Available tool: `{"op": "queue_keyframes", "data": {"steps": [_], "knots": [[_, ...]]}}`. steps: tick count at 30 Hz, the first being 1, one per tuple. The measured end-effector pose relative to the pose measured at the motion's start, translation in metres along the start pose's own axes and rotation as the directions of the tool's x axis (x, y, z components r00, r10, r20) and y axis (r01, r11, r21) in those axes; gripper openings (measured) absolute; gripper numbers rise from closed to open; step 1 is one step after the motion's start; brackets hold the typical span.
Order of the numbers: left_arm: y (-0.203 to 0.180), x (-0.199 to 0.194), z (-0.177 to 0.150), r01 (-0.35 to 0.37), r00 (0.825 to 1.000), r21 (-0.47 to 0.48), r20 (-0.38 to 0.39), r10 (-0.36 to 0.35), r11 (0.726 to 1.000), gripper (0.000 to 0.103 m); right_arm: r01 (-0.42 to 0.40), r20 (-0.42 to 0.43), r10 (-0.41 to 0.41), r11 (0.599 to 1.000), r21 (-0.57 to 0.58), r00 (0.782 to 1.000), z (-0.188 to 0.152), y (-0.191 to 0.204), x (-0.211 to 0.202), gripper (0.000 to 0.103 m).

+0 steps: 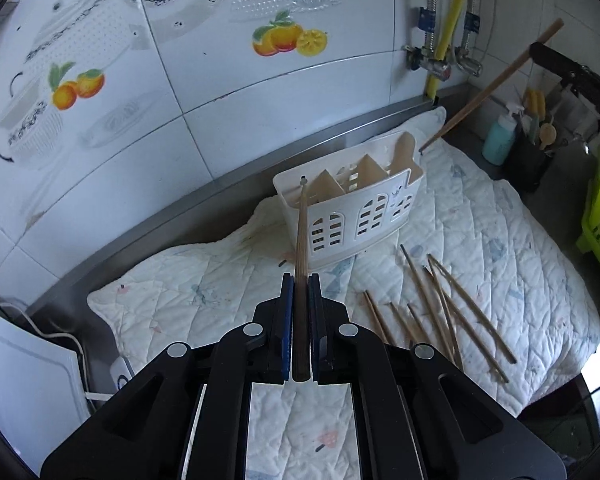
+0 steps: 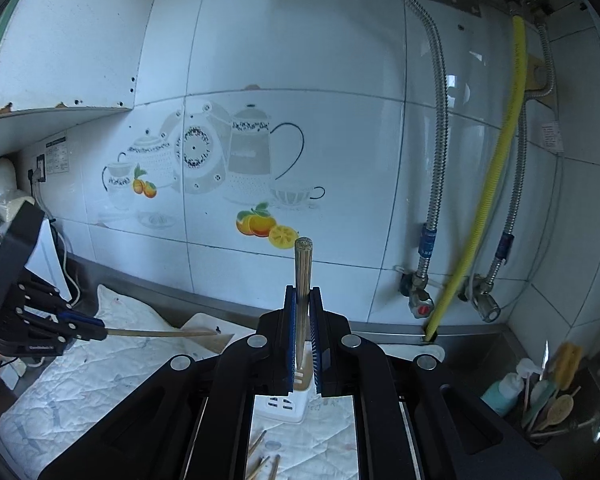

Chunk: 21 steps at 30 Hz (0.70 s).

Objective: Organize utensils
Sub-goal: 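Lift the held chopsticks with both tools and carry them over the white holder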

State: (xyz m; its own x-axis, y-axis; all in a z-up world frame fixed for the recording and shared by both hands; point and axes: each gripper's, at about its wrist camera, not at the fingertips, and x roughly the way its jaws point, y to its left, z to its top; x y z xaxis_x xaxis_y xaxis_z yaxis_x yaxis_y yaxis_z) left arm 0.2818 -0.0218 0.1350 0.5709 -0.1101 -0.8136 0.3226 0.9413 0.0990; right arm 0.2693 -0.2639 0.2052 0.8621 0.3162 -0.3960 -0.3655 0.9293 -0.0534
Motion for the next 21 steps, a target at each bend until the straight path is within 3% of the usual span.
{"op": "queue_keyframes", "data": {"steps": [8,21], "knots": [[-0.007,0.002,0.032,-0.018,1.000,0.028,-0.007,0.018,0.999,0.005,-0.015,-0.039,0.016,1.000,0.026,0.999,0.001,0.001,0.033,0.007],[0.001,0.030,0.059,0.072,0.997,-0.095,0.033,-0.069,0.993,0.007,-0.009,-0.167,0.015,0.999,0.033,0.986,-0.017,0.000,0.080,0.007]]}}
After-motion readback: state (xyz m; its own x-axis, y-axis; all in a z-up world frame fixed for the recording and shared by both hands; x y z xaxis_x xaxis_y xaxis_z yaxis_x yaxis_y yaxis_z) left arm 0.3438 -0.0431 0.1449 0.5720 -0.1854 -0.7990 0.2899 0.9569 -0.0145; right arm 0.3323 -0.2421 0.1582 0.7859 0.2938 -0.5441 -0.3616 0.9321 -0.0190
